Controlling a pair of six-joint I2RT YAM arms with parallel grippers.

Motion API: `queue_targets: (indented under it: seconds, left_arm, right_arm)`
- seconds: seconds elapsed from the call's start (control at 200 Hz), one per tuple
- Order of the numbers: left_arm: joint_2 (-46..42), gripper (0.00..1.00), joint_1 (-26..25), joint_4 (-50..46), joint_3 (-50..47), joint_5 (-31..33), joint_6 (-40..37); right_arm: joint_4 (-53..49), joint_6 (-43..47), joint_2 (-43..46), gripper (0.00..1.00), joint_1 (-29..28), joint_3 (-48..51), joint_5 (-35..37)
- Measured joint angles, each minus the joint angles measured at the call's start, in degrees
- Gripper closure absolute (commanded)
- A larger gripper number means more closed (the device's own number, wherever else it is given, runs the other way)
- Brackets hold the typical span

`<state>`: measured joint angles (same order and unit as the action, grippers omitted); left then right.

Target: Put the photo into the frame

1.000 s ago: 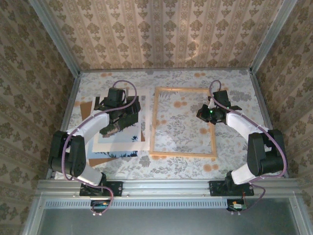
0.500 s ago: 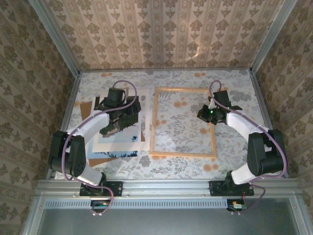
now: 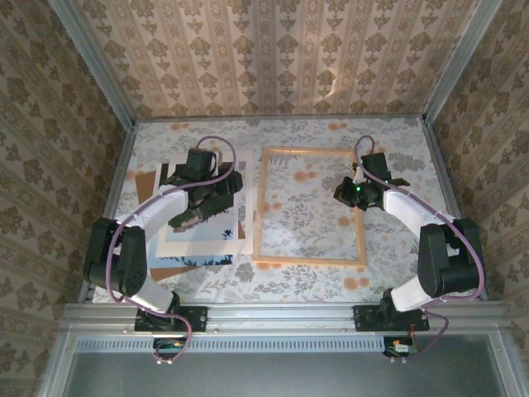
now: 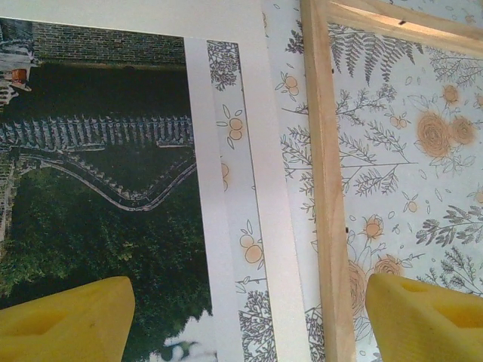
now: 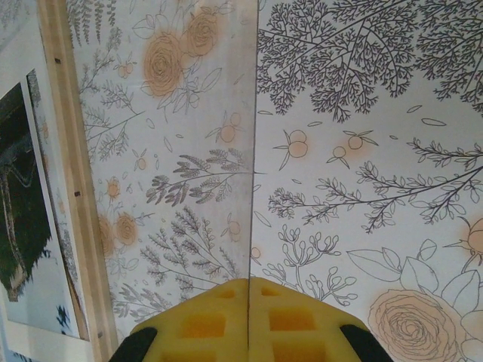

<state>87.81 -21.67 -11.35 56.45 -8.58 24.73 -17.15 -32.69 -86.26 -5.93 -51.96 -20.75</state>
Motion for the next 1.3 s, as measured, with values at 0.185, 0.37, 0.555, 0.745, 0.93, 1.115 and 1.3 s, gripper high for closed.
queue_targets:
  seconds: [0.185, 0.37, 0.555, 0.745, 0.93, 1.115, 1.3]
  left_arm:
    - [0.0, 0.18, 0.0, 0.0, 0.0, 0.0, 0.0]
    - [0.0, 0.18, 0.0, 0.0, 0.0, 0.0, 0.0]
    - [0.0, 0.18, 0.0, 0.0, 0.0, 0.0, 0.0]
    - [0.0, 0.18, 0.0, 0.0, 0.0, 0.0, 0.0]
    - [0.0, 0.18, 0.0, 0.0, 0.0, 0.0, 0.0]
    - [0.0, 0.18, 0.0, 0.0, 0.0, 0.0, -0.1]
    - [0.0, 0.18, 0.0, 0.0, 0.0, 0.1, -0.2]
  right_arm:
    - [-0.4, 0.3, 0.0, 1.00, 0.3, -0.5, 0.5]
    - [-0.9, 0.9, 0.0, 1.00, 0.5, -0.5, 0.7]
    - [-0.9, 0.9, 0.0, 1.00, 0.5, -0.5, 0.7]
    - [-0.9, 1.0, 0.0, 1.00, 0.6, -0.5, 0.7]
    - [-0.9, 1.1, 0.0, 1.00, 0.9, -0.5, 0.7]
    - [-0.9, 1.3, 0.0, 1.00, 0.9, -0.5, 0.7]
    - [-1.0, 1.5, 0.0, 1.00, 0.9, -0.5, 0.7]
